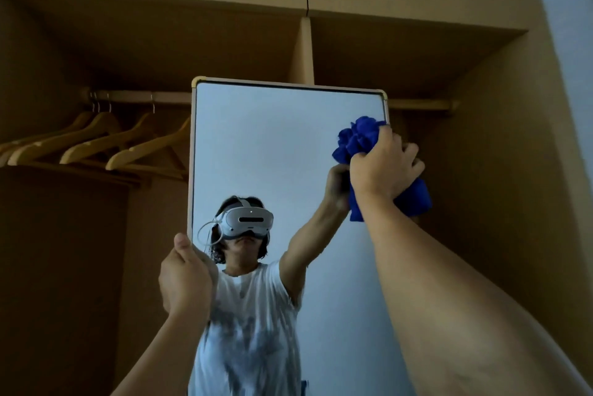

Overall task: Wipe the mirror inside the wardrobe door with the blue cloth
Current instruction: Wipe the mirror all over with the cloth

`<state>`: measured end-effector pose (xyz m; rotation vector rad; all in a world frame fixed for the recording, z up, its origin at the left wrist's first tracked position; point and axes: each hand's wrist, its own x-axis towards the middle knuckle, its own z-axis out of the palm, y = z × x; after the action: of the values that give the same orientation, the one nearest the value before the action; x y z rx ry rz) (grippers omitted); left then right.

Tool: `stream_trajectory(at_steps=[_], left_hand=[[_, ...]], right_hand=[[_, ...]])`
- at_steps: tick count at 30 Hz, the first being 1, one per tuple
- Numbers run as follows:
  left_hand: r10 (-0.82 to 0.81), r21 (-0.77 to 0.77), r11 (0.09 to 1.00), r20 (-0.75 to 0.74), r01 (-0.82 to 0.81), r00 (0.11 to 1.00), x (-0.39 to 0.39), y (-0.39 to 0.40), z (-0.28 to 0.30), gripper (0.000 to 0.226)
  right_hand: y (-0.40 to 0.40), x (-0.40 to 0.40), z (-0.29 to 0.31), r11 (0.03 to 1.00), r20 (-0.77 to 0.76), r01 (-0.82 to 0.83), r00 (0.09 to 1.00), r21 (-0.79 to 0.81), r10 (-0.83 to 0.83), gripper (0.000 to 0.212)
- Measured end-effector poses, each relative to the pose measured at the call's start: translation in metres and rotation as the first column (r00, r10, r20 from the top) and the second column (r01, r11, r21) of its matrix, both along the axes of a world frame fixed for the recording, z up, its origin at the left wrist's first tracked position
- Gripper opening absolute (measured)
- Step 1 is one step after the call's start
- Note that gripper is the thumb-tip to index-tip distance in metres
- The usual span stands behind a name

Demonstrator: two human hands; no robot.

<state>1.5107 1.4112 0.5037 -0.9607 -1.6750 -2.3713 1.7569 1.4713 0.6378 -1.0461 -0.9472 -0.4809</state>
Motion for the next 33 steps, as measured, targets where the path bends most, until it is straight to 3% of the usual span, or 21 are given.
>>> stream_trajectory(at_steps=[5,9,17,21,28,33], left_hand=[[-0.016,-0.006,1.0,-0.02,0.016,1.0,-0.001,-0.001,0.0,0.065],[-0.032,0.008,0.999,-0.016,0.032,0.999,0.002,-0.005,0.001,0.06],[-0.056,0.071,0.996,-0.047,0.059,0.997,-0.001,-0.001,0.0,0.058],[-0.061,0.061,0.996,-0.02,0.062,0.998,-0.002,-0.003,0.002,0.053],[-0.028,0.079,0.996,-0.051,0.032,0.998,0.003,-0.007,0.002,0.052],[-0.047,0.056,0.997,-0.04,0.049,0.998,0.0,-0.006,0.003,0.053]], right_hand=[[0.006,-0.013,-0.049,0.999,-0.014,0.025,1.0,0.025,-0.025,0.043],[0.004,-0.016,-0.036,1.0,-0.048,0.012,0.999,0.005,-0.012,0.044],[-0.02,-0.047,0.03,0.987,0.175,-0.121,0.979,0.104,0.102,0.045],[-0.03,-0.085,-0.01,0.967,0.33,-0.19,0.935,0.169,0.126,0.052],[-0.036,-0.101,-0.073,0.96,0.393,-0.151,0.918,0.237,0.047,0.054],[-0.032,-0.09,-0.063,0.967,0.469,-0.138,0.883,0.212,0.023,0.056]])
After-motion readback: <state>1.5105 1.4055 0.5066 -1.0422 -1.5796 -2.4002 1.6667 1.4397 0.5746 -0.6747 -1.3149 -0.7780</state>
